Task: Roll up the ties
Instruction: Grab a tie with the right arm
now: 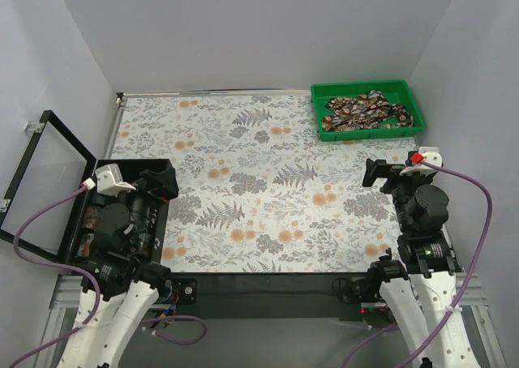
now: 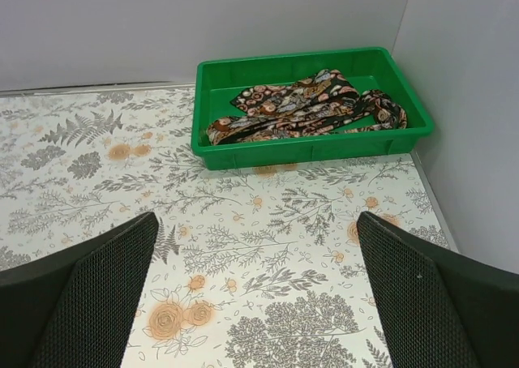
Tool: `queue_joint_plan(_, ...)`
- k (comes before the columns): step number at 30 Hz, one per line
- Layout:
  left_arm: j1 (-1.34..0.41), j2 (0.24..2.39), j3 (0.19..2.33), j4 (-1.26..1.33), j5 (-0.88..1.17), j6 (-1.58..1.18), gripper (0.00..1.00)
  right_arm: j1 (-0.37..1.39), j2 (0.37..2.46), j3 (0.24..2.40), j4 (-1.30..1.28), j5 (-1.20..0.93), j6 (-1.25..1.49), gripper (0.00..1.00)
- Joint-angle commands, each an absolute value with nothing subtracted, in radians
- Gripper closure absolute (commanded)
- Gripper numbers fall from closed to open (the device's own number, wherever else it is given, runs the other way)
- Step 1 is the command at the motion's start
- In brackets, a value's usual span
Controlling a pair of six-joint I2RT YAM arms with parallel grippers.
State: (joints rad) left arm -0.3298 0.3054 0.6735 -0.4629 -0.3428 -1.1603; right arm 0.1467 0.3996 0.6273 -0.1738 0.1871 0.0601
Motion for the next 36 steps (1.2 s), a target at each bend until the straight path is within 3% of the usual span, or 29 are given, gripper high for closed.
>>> queue_joint_plan(1,-0.333,0.339,0.658,-0.396,-0.339,-1.141,0.02,0.153,0.466,0.684,-0.129,0.189,0.048,0.02)
queue_joint_plan(6,-0.331,0.391,0.609,-0.312,-0.339,-1.112,0.02,0.153,0.613,0.744,-0.095,0.193,0.097,0.02)
queue_joint_plan(18,-0.330,0.540,0.555,-0.209,-0.253,-1.129,0.02,0.144,1.323,1.169,-0.071,0.176,0.156,0.01)
queue_joint_plan(26,-0.316,0.578,0.557,-0.210,-0.267,-1.097,0.02,0.109,1.767,1.446,-0.078,0.135,0.258,0.17)
queue_joint_plan(36,-0.308,0.598,0.554,-0.210,-0.258,-1.089,0.02,0.080,2.078,1.675,-0.072,0.087,0.396,0.21)
